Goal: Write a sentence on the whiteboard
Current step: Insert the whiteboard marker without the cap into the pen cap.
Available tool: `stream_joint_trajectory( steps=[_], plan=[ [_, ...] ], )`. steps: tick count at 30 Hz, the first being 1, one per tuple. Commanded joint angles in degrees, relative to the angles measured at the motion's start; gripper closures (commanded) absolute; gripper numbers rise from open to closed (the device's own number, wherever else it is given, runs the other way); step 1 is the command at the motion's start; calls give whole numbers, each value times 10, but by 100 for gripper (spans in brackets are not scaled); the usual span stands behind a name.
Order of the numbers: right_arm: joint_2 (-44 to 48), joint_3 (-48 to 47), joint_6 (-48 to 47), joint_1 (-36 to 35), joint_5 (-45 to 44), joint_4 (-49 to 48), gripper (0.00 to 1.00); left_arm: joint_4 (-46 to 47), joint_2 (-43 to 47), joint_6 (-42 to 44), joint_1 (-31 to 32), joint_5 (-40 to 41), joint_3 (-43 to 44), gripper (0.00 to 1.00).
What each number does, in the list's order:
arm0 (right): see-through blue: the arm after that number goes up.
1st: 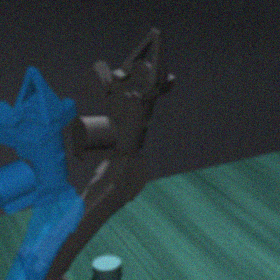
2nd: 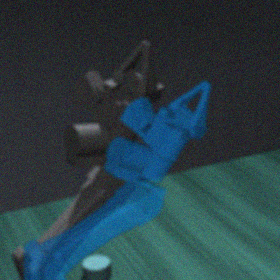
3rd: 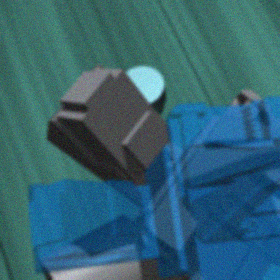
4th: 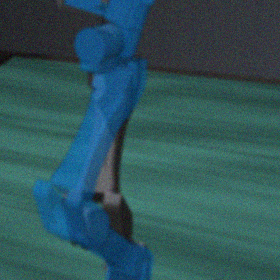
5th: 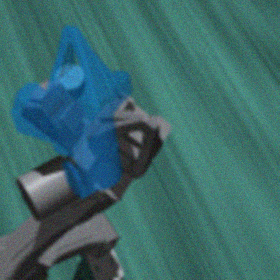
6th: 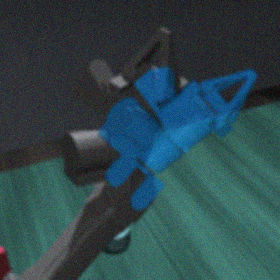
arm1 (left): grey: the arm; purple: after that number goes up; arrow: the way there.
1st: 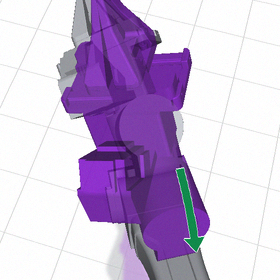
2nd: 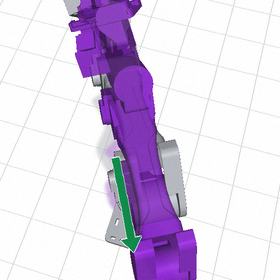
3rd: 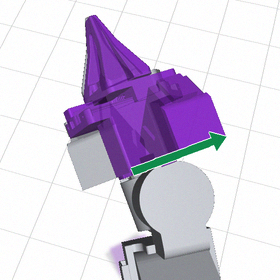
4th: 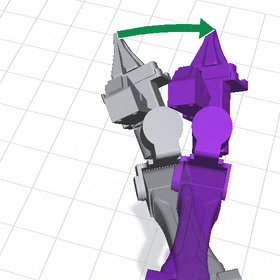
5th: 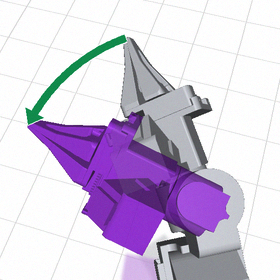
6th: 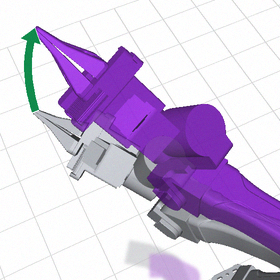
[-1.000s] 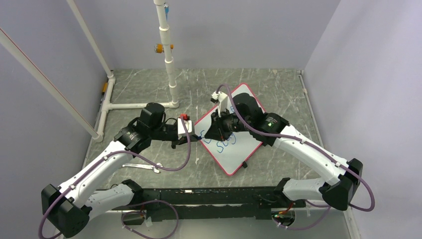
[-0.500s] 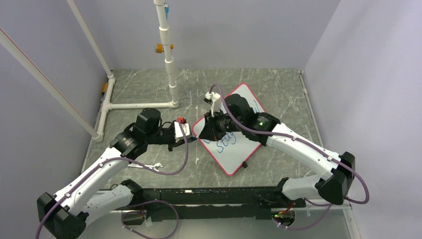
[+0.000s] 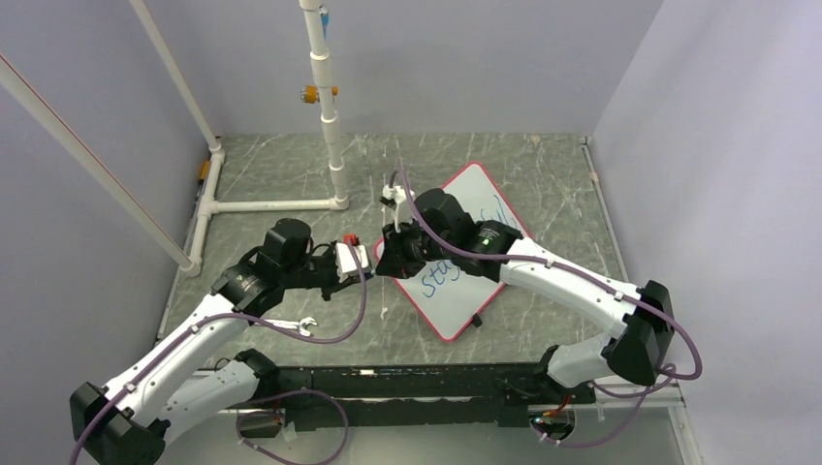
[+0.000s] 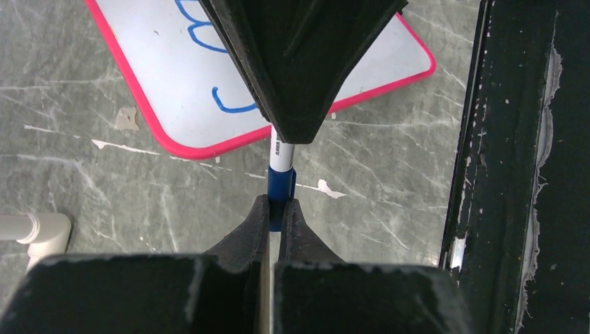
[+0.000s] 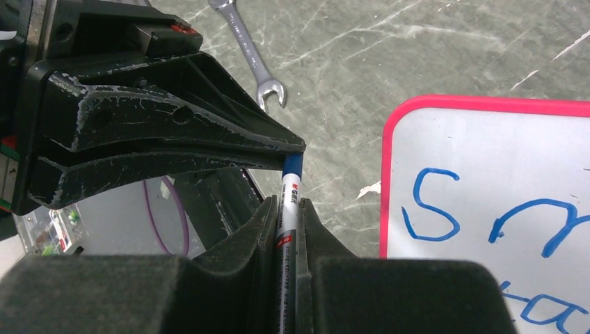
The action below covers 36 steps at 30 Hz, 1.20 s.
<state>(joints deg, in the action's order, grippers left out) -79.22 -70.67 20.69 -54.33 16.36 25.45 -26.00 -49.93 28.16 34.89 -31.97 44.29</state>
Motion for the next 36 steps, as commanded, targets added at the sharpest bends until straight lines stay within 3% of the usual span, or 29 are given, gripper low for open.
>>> stream_joint_trajectory(
  steps=[1, 14, 21, 30, 36],
  plan=[
    [-32, -18, 36, -42, 56, -109, 100, 159, 22, -19, 10, -81, 26, 100],
    [-81, -23, 53, -68, 56, -144, 100, 209, 46, -60, -29, -127, 10, 100],
    [-73, -57, 26, -68, -13, -83, 100, 168, 39, -42, -31, -95, 17, 100],
    [-11, -86, -13, -55, -95, 2, 100, 123, 20, -23, -31, -99, 28, 74],
    [32, -76, -17, -50, -107, 19, 100, 117, 16, -16, -30, -106, 27, 67]
  ],
)
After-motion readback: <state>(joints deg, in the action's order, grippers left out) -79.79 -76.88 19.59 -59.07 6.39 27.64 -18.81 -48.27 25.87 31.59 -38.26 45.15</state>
